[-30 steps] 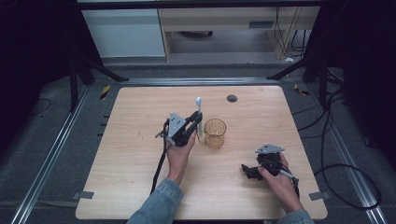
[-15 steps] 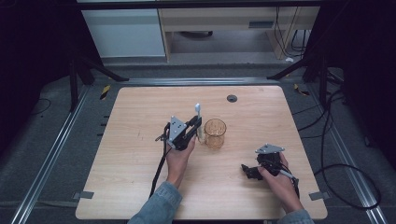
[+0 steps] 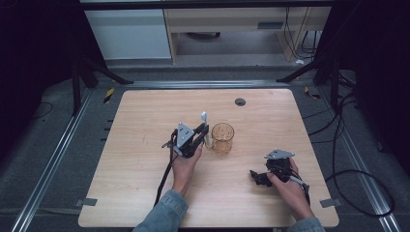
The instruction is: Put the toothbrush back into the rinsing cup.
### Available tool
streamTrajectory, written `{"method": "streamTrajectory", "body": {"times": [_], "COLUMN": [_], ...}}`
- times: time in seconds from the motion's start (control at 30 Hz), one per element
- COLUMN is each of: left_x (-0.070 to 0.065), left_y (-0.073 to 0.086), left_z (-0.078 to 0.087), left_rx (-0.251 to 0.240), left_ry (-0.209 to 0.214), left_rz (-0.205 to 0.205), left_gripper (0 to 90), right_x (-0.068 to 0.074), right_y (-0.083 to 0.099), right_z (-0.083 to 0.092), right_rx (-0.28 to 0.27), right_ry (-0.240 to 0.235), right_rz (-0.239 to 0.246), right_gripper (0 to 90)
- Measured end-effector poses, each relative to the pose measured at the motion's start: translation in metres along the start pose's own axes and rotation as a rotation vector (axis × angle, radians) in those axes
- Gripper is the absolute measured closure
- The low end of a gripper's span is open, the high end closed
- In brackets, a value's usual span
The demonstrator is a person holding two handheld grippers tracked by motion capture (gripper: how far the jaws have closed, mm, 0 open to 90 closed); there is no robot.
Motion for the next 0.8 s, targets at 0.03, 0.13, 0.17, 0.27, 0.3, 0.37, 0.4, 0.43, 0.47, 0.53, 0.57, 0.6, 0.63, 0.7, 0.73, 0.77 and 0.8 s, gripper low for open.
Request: {"method": "streamTrajectory", "body": {"times": [0.03, 0.13, 0.17, 0.27, 0.3, 0.37, 0.4, 0.43, 0.47, 0.53, 0.57, 0.6, 0.63, 0.7, 0.73, 0.77, 0.8], "left_x": [0.0, 0.0001, 0.0, -0.0001, -0.0003, -0.0009, -0.0013, -0.0015, -0.0015, -0.0014, -0.0013, -0.0014, -0.0015, -0.0017, -0.0018, -0.0018, -0.0017], "left_y": [0.0007, 0.0026, 0.0028, 0.003, 0.0034, 0.0044, 0.005, 0.0057, 0.0062, 0.0071, 0.0074, 0.0077, 0.0079, 0.0083, 0.0084, 0.0084, 0.0083], "left_z": [-0.0001, -0.0008, -0.0009, -0.001, -0.0009, -0.0009, -0.001, -0.0011, -0.0012, -0.0015, -0.0017, -0.0018, -0.0019, -0.0019, -0.0019, -0.0019, -0.0018], "left_rx": [0.002, 0.012, 0.013, 0.015, 0.019, 0.023, 0.025, 0.028, 0.03, 0.035, 0.036, 0.037, 0.039, 0.041, 0.041, 0.042, 0.042], "left_ry": [0.0, 0.001, 0.0, 0.0, 0.001, 0.0, 0.002, 0.002, 0.002, 0.003, 0.002, 0.004, 0.004, 0.004, 0.005, 0.004, 0.004], "left_rz": [-0.001, -0.002, -0.002, -0.003, -0.004, -0.009, -0.01, -0.011, -0.011, -0.007, -0.008, -0.007, -0.009, -0.009, -0.008, -0.01, -0.009], "left_gripper": [78.7, 78.7, 78.7, 78.7, 78.7, 78.7, 78.7, 78.7, 78.7, 78.7, 78.6, 78.7, 78.7, 78.7, 78.6, 78.6, 78.6], "right_x": [0.0, 0.0, -0.0001, 0.0, 0.0, 0.0, 0.0, 0.0, 0.0, -0.0001, 0.0, 0.0, -0.0001, 0.0, 0.0, 0.0, 0.0], "right_y": [0.0, 0.0, 0.0, 0.0, 0.0, 0.0, 0.0, 0.0, 0.0, 0.0, 0.0, 0.0, 0.0, 0.0, 0.0, 0.0, 0.0], "right_z": [0.0, 0.0, 0.0, 0.0, 0.0, 0.0, 0.0, 0.0, 0.0, 0.0, 0.0, 0.0, 0.0, 0.0, 0.0, 0.0, 0.0], "right_rx": [0.0, 0.0, 0.0, 0.0, 0.0, 0.0, 0.0, 0.0, 0.0, 0.0, 0.0, 0.0, 0.0, 0.0, 0.0, 0.0, 0.0], "right_ry": [0.0, 0.0, 0.0, 0.0, 0.0, 0.001, 0.0, 0.0, 0.0, 0.0, 0.0, 0.001, 0.0, 0.0, 0.0, 0.0, 0.0], "right_rz": [0.0, -0.001, 0.002, 0.0, 0.0, 0.0, 0.0, 0.0, 0.0, 0.002, -0.001, 0.0, 0.001, 0.0, 0.0, 0.0, 0.0], "right_gripper": [0.4, 0.4, 0.4, 0.4, 0.4, 0.4, 0.4, 0.4, 0.4, 0.4, 0.4, 0.4, 0.4, 0.4, 0.4, 0.4, 0.4]}}
Point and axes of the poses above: each handheld gripper's, and its own axes: z roughly backward along the jaws, y roughly out of its underside, x roughly to its left, the point moved 5 cm from there along -z, roughly forward along the jaws, and after that the axes turned 4 degrees about -x, right-handed, at the moved point
